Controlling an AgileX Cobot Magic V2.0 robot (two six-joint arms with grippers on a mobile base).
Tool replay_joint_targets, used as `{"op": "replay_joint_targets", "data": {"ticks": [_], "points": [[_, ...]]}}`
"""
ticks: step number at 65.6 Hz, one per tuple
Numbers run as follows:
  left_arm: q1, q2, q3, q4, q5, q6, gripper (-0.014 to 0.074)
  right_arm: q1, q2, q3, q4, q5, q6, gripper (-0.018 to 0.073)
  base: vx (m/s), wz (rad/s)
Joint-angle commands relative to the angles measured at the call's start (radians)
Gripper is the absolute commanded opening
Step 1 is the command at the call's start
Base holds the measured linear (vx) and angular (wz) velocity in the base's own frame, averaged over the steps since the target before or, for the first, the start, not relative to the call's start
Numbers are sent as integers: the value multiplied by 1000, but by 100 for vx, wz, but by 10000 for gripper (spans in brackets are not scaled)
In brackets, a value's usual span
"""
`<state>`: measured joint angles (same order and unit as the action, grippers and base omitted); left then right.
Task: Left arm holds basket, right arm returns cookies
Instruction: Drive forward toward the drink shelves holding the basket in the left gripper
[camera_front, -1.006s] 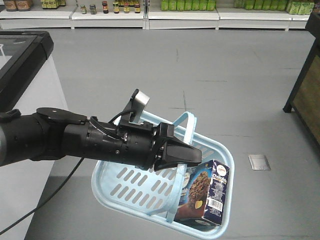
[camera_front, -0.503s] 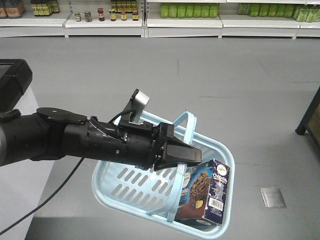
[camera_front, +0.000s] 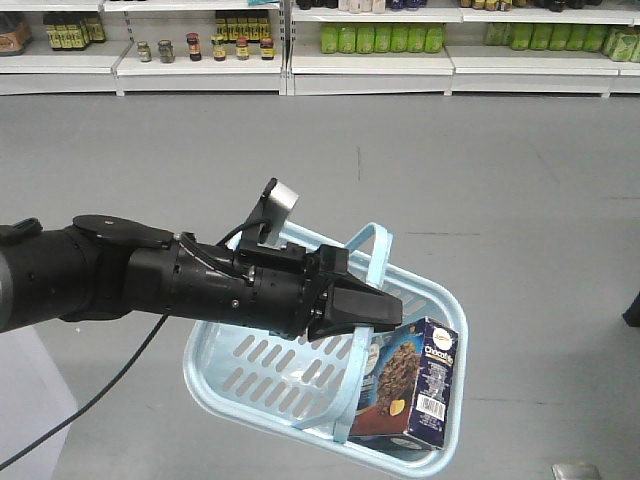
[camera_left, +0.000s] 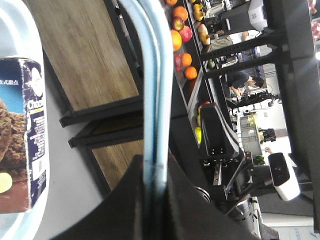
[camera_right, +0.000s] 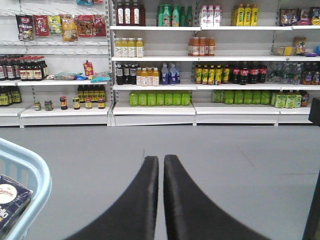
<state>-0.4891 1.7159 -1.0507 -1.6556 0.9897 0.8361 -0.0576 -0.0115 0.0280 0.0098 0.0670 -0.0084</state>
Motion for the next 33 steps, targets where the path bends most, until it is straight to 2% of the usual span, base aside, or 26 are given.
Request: {"op": "replay_joint_targets", "data": {"ticks": [1, 33], "points": [[2, -58, -26, -117, 62, 5, -3, -1, -8, 17, -10, -76, -1, -6, 50, 1], [2, -58, -26, -117, 63, 5, -3, -1, -8, 17, -10, -76, -1, -6, 50, -4]]}}
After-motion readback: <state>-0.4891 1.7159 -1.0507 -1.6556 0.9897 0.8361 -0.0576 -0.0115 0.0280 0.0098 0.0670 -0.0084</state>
